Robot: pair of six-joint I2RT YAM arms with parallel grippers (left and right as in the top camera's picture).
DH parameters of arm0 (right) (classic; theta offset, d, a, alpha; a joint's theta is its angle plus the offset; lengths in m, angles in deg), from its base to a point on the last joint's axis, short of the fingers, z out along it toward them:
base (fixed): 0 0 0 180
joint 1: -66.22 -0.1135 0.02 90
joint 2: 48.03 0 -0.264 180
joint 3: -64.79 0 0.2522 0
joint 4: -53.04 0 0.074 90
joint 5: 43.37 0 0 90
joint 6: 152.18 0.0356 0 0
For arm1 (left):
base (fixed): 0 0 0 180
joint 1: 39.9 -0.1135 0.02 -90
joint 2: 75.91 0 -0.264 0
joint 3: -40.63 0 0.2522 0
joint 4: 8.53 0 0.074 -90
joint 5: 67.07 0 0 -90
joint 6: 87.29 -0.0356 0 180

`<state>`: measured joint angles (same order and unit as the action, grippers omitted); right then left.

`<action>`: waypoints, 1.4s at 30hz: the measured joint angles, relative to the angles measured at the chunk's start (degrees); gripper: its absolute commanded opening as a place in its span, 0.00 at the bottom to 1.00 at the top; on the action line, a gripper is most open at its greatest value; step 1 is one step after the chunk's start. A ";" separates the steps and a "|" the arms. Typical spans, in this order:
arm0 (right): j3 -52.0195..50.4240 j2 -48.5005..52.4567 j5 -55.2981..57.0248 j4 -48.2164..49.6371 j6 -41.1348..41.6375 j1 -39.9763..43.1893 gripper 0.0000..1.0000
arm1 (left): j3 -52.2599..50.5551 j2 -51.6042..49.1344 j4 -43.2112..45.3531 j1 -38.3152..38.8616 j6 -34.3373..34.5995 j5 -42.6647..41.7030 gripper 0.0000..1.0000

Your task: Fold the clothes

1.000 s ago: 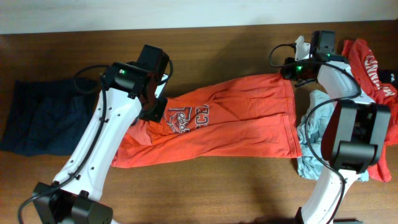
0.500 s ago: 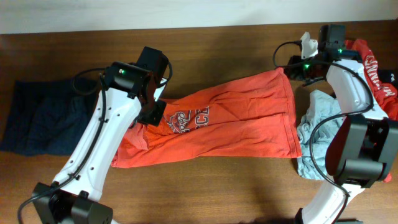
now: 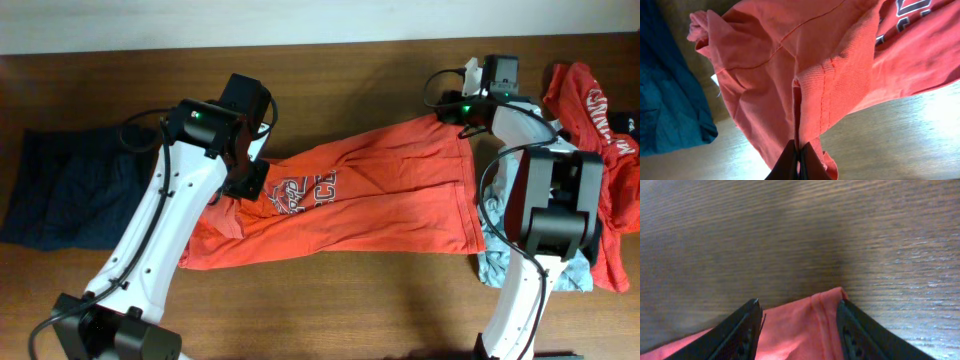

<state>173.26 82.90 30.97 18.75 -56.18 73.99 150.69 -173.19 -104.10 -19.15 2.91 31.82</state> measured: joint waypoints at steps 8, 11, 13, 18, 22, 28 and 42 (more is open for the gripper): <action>0.00 0.48 4.04 -0.20 0.33 0.00 0.14 | 0.00 0.00 0.09 0.00 0.00 -0.55 0.05; 0.00 0.50 4.26 -0.57 0.28 0.00 0.04 | 0.00 0.00 0.09 0.00 0.00 -0.55 0.05; 0.07 0.50 4.28 -0.87 0.26 0.00 0.04 | 0.00 0.00 0.00 0.00 0.00 -0.55 0.05; 0.33 0.24 3.58 -2.19 0.24 0.00 0.04 | 0.00 0.00 -0.04 0.00 0.00 -0.55 0.05; 0.33 -2.49 3.10 -6.12 0.22 0.00 0.04 | 0.00 0.00 -0.09 0.00 0.00 -0.57 0.05; 0.37 -9.66 2.95 -13.81 -0.50 0.00 0.04 | 0.00 0.00 -0.79 0.00 0.00 -0.55 0.05; 0.66 -12.70 8.94 -33.03 -7.56 0.00 0.04 | 0.00 0.00 -5.09 0.00 0.00 -0.28 0.08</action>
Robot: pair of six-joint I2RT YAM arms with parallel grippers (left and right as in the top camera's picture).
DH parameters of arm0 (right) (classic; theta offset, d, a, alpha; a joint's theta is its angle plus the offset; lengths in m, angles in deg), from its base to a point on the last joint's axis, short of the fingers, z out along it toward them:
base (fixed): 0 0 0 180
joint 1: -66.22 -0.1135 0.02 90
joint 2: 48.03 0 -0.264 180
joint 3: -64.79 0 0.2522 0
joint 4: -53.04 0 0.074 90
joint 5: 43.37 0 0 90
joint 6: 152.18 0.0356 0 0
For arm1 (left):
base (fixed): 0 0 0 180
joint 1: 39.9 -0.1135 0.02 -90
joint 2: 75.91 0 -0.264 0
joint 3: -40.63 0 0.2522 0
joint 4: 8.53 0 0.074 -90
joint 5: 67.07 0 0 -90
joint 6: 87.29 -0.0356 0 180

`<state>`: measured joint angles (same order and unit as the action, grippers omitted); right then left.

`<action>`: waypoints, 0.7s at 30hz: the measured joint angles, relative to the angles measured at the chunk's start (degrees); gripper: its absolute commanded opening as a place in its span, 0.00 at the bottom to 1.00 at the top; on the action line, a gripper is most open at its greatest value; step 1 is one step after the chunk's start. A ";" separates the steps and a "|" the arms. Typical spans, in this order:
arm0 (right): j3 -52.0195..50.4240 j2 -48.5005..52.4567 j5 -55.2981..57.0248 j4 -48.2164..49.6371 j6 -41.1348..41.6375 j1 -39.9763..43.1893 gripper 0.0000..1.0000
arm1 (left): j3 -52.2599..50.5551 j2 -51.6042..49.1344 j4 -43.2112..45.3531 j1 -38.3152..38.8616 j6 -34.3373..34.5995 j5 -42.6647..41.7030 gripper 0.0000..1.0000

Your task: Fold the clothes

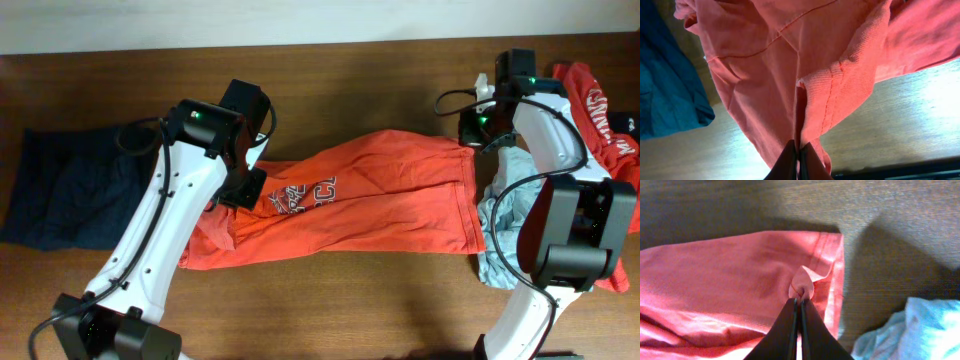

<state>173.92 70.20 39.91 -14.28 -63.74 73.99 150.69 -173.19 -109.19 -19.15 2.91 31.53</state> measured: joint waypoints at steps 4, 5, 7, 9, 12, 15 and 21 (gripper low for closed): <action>0.00 0.00 5.18 -1.90 -0.46 0.00 0.04 | 0.00 0.00 -0.15 0.00 0.00 0.70 0.09; 0.00 0.00 7.48 -2.01 -0.48 0.00 0.04 | 0.00 0.00 -0.17 0.00 0.00 0.85 0.09; 0.00 0.00 10.16 -2.10 -0.57 0.00 0.04 | 0.00 0.00 -0.20 0.00 0.00 0.94 0.09; 0.00 0.00 12.02 -2.43 -0.61 0.00 0.04 | 0.00 0.00 -0.20 0.00 0.00 1.09 0.09; 0.00 0.00 13.40 -3.06 -0.66 0.00 0.04 | 0.00 0.00 -0.22 0.00 0.00 1.09 0.10; 0.00 0.00 14.03 -4.96 -0.63 0.00 0.04 | 0.00 0.00 -0.20 0.00 0.00 1.09 0.10; 0.00 0.00 14.45 -7.65 -0.63 0.00 0.04 | 0.00 0.00 -0.11 0.00 0.00 1.09 0.11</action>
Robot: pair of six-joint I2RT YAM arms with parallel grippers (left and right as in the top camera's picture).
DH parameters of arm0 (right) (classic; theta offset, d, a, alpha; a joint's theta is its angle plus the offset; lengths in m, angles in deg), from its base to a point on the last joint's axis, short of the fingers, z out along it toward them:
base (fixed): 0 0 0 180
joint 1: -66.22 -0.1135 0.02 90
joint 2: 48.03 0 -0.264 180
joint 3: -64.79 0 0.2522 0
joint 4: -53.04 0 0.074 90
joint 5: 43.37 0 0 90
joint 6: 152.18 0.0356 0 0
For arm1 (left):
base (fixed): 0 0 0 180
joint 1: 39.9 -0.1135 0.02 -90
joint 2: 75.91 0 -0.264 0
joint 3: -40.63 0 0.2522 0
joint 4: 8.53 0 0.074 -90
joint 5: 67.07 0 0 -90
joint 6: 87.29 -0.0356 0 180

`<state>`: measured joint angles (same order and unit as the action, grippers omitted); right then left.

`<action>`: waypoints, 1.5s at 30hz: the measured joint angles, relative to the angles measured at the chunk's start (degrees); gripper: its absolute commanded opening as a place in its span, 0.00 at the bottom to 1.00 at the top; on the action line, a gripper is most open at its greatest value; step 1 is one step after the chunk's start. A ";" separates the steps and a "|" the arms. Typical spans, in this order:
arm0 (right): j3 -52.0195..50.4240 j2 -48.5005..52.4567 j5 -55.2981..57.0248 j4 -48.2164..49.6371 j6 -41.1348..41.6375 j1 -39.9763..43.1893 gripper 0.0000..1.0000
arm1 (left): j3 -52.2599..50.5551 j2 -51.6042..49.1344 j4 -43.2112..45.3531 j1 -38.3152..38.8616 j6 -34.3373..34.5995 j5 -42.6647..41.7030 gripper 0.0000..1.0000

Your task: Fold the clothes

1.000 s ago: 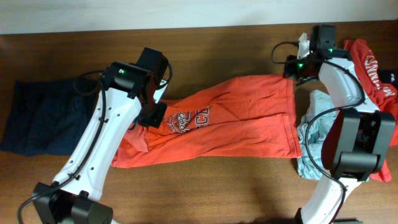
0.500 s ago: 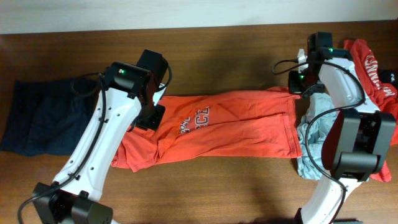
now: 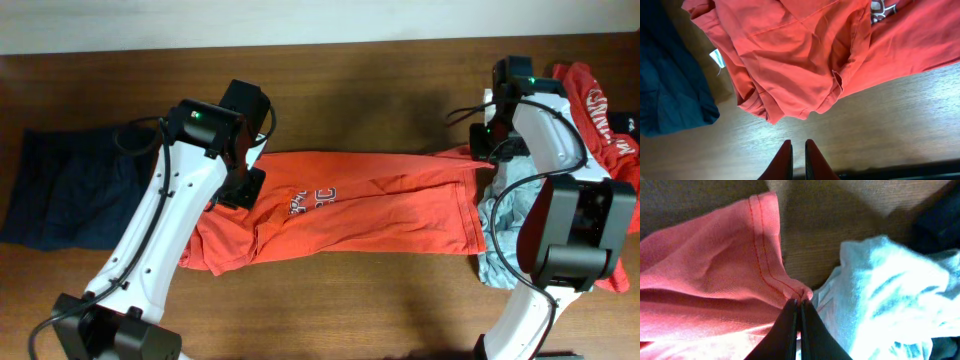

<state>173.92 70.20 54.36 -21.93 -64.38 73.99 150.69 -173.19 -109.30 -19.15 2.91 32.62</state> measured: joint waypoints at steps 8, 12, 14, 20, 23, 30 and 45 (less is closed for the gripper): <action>0.00 0.00 2.16 -2.29 -0.26 0.00 0.13 | 0.00 0.00 0.17 0.00 0.00 0.00 0.12; 0.00 0.00 5.01 -3.32 0.66 0.00 0.04 | 0.00 0.00 0.63 0.00 0.00 0.00 0.13; 0.00 0.00 6.58 -3.69 1.73 0.00 0.09 | 0.00 0.00 0.68 0.00 0.00 0.00 0.17; 0.00 0.00 -5.20 -1.84 -1.03 0.04 0.55 | 0.00 0.00 2.19 0.00 0.02 -2.56 0.29; 0.00 0.00 -14.12 -1.03 -2.86 0.00 0.56 | -1.33 0.15 8.46 0.00 0.02 -9.05 0.43; 0.00 0.00 -21.31 -1.14 -0.94 0.00 0.60 | -20.98 0.26 33.38 0.13 0.44 -15.08 0.50; 0.00 0.00 -23.30 -1.11 -0.74 0.00 0.60 | -27.65 -9.86 47.91 1.42 -9.92 -14.80 0.29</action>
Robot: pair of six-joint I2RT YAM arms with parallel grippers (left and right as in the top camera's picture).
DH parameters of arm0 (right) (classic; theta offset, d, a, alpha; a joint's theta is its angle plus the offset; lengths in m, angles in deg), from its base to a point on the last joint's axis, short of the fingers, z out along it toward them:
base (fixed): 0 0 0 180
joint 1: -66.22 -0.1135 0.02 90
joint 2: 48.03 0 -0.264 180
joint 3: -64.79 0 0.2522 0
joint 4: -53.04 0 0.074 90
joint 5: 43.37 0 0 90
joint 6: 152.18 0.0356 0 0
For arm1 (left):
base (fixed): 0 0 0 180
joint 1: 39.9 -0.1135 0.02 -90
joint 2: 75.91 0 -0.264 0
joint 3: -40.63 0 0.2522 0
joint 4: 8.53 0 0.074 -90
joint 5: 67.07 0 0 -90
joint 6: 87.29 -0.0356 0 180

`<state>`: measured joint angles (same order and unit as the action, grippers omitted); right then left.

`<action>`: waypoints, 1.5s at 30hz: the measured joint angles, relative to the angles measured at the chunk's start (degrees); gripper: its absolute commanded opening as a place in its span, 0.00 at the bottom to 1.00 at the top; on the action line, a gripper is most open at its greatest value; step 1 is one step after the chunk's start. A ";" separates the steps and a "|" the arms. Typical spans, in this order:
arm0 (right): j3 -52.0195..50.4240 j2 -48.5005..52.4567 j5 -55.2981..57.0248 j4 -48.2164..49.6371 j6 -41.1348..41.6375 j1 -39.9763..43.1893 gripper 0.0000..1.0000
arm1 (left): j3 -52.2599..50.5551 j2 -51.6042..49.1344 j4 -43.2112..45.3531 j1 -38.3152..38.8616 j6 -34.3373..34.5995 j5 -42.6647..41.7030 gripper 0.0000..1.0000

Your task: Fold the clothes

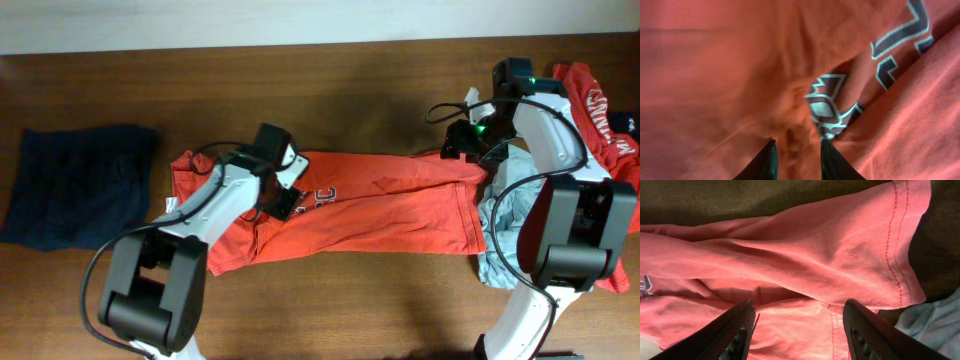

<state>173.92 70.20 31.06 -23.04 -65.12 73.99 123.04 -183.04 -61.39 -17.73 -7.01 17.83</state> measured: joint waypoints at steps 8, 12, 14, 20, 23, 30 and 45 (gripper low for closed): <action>0.00 0.00 0.00 0.00 -0.02 0.00 0.60 | -0.20 -0.35 1.20 5.05 -0.61 5.88 0.30; 0.00 -0.02 0.00 0.00 0.00 0.00 0.60 | -0.20 -0.52 2.27 5.03 -0.61 7.93 0.30; 0.00 0.00 0.00 0.00 0.02 0.00 0.60 | -0.20 -1.18 2.89 5.03 -0.61 8.46 0.30; 0.00 0.00 0.00 -0.02 -0.04 0.00 0.60 | -0.20 -2.45 4.57 5.03 -0.98 8.83 0.04; 0.00 0.00 0.00 -0.02 0.00 0.00 0.60 | -0.20 -2.49 4.13 5.03 -0.81 9.20 0.00; 0.00 0.00 0.00 0.00 -0.02 0.00 0.60 | 5.18 -2.34 -3.96 5.03 0.55 11.02 0.00; 0.00 0.00 2.05 -1.31 0.98 0.00 0.66 | 7.06 2.12 -13.88 5.03 0.74 12.70 0.00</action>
<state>173.92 70.20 33.11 -24.35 -64.14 73.99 130.10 -180.92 -75.27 -12.70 -6.27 30.53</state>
